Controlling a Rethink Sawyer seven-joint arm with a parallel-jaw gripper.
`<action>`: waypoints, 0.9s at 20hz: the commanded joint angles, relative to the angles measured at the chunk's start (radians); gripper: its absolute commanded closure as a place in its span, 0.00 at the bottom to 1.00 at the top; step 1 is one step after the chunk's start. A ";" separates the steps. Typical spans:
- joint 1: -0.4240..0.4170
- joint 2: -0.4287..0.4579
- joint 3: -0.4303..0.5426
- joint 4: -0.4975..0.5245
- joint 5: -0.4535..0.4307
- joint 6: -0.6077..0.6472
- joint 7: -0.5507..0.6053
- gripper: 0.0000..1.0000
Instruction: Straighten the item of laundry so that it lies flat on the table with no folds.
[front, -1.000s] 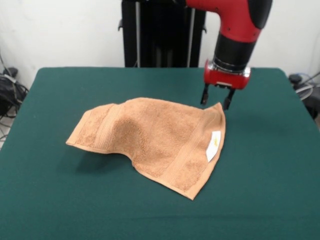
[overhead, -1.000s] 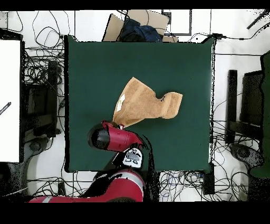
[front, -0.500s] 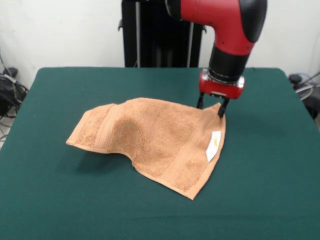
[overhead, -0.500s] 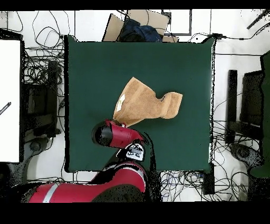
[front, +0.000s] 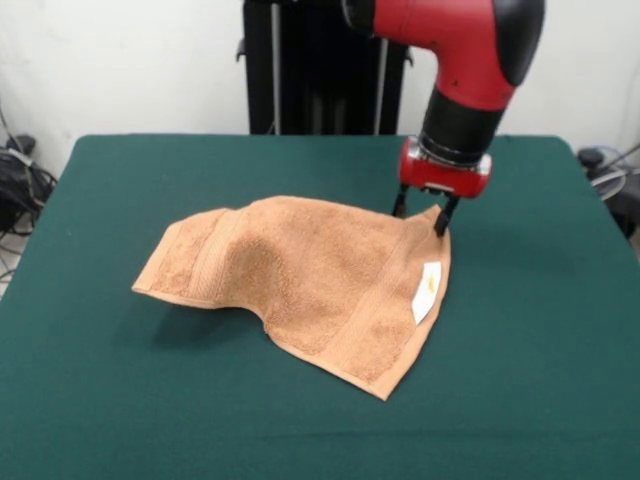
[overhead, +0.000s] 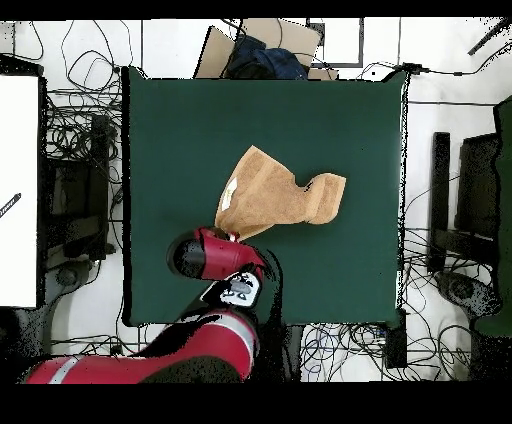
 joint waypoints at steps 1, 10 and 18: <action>0.064 -0.004 -0.086 -0.084 0.038 0.022 0.195 0.00; 0.062 -0.017 -0.075 -0.065 0.037 0.020 0.197 1.00; 0.055 -0.029 -0.067 -0.056 0.030 0.020 0.194 1.00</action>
